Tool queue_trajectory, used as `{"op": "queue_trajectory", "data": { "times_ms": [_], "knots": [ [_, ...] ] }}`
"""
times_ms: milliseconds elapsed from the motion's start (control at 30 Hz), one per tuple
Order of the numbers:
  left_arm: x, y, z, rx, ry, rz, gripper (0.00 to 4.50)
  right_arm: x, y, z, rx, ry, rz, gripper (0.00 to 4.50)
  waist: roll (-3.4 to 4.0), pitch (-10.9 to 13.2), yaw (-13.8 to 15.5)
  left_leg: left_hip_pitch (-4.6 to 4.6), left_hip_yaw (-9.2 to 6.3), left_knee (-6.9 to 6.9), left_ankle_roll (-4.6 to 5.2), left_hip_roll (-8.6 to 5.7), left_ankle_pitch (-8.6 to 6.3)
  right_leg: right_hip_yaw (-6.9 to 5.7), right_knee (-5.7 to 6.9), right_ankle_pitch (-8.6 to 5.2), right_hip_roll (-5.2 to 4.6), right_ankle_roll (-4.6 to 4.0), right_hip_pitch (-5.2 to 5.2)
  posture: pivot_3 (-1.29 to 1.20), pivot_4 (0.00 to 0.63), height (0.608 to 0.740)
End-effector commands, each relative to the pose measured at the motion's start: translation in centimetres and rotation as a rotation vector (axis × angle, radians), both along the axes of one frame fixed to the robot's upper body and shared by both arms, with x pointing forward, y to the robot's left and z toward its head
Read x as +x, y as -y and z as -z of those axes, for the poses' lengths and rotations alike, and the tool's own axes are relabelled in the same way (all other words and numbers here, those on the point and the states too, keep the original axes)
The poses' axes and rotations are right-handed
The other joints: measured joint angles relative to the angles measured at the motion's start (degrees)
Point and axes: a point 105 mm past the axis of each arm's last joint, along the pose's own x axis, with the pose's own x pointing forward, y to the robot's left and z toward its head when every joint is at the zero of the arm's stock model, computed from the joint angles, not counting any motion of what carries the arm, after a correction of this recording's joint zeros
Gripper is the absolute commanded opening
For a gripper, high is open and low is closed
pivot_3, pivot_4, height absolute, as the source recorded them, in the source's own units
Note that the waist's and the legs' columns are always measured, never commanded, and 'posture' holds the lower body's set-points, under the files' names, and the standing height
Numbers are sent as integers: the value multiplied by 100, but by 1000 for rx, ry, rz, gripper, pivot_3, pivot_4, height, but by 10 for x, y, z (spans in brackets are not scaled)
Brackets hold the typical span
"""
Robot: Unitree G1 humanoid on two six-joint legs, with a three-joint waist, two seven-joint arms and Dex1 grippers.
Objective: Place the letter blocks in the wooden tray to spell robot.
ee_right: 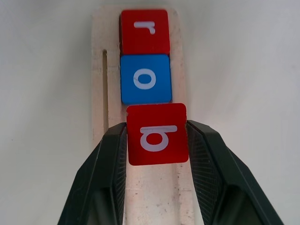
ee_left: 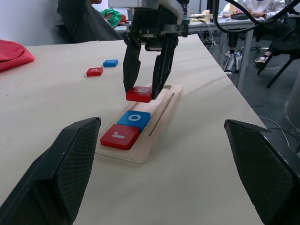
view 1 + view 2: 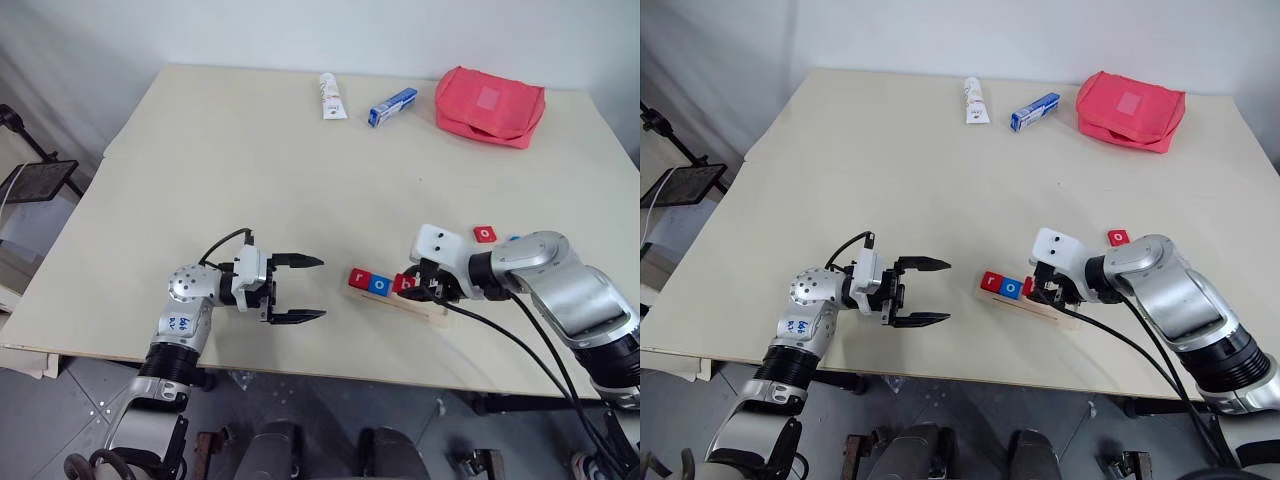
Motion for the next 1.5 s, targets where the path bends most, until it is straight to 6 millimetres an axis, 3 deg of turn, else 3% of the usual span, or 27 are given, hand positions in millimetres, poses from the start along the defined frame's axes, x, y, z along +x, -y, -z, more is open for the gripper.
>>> {"op": "queue_trajectory", "data": {
  "times_ms": [33,133,433,767,1000,1267,1367,1500],
  "knots": [
    [-3,2,-5,-13,35,6,4500,1,-5,-9,2,30,-16,1463,0,0,-4,0,0,0,0,0,0,0,0,0,0,0,0,0,150,740],
    [-3,3,-5,-15,35,4,4500,2,-7,-7,2,28,-14,1463,0,0,-3,0,0,0,0,0,0,0,0,0,0,0,0,0,150,740],
    [-1,3,-5,-17,37,1,4500,0,-9,-4,-1,11,-18,4455,0,0,-2,0,1,0,0,0,0,0,0,0,0,0,0,0,150,740],
    [0,5,-6,-22,37,-1,4500,-1,-3,-19,35,53,-25,4484,0,0,-1,0,0,0,0,0,0,0,0,0,0,0,-1,0,150,740],
    [2,7,-6,-26,34,1,4500,-8,30,-33,81,105,50,4484,0,0,15,-4,-5,0,3,-5,-2,-1,-1,0,-2,0,1,0,150,740],
    [4,9,-7,-32,30,6,4500,-7,98,-47,167,225,333,4484,-1,0,24,-3,0,-1,3,-3,-1,-3,-2,0,-2,0,2,0,150,740],
    [5,12,-6,-40,22,11,4500,-13,133,-42,234,253,498,4484,-2,0,49,-4,-1,-2,5,-6,-1,-5,-2,1,-5,1,5,0,150,740],
    [5,12,-5,-39,15,15,4500,-26,163,-33,257,274,599,4484,-2,0,32,-4,2,-5,7,-8,0,-4,-2,1,-7,2,3,0,150,740]
  ]
}}
